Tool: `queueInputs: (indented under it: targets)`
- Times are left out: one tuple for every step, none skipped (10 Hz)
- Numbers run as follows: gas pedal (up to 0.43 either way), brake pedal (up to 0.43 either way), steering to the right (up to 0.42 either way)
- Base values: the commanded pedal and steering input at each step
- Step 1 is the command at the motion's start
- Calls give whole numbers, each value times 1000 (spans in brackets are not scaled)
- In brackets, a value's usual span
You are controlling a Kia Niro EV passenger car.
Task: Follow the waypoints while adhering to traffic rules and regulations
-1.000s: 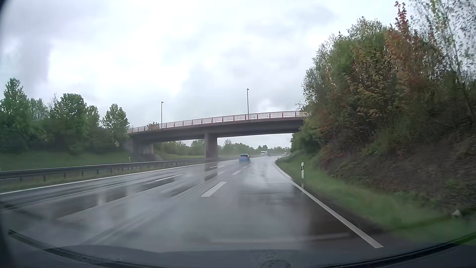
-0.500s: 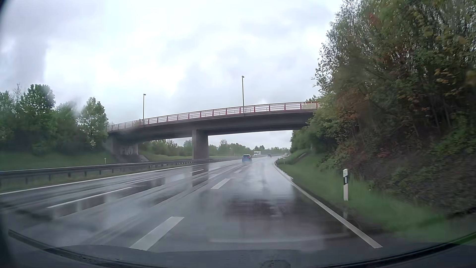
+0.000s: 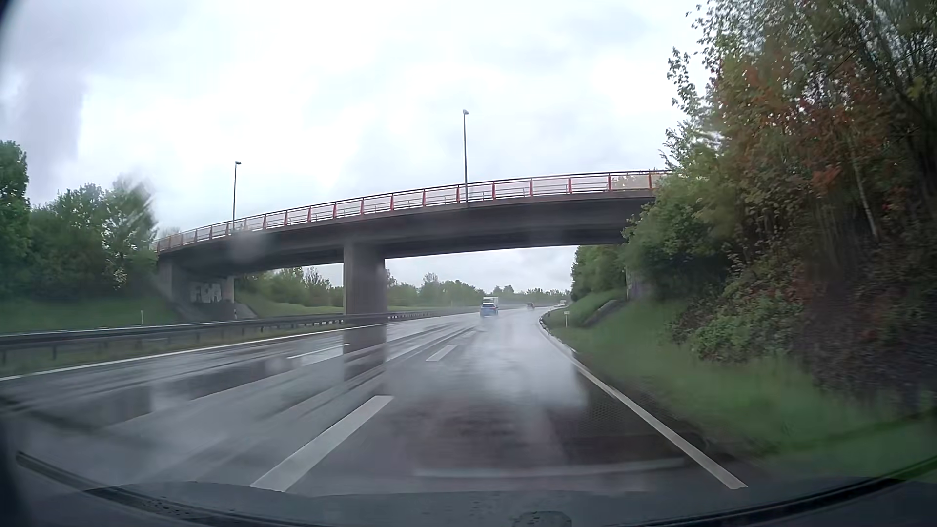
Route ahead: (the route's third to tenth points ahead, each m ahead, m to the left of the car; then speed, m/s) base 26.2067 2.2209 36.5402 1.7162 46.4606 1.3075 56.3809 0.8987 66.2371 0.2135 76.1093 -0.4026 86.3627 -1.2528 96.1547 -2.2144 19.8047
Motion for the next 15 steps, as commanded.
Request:
queueInputs:
  targets:
    - [358,0,8]
    - [350,0,8]
    - [350,0,8]
    - [350,0,8]
    - [350,0,8]
    - [350,0,8]
    - [350,0,8]
    - [350,0,8]
    - [350,0,7]
    - [350,0,6]
    - [350,0,6]
    - [350,0,5]
    - [350,0,5]
    - [350,0,5]
    - [350,0,2]
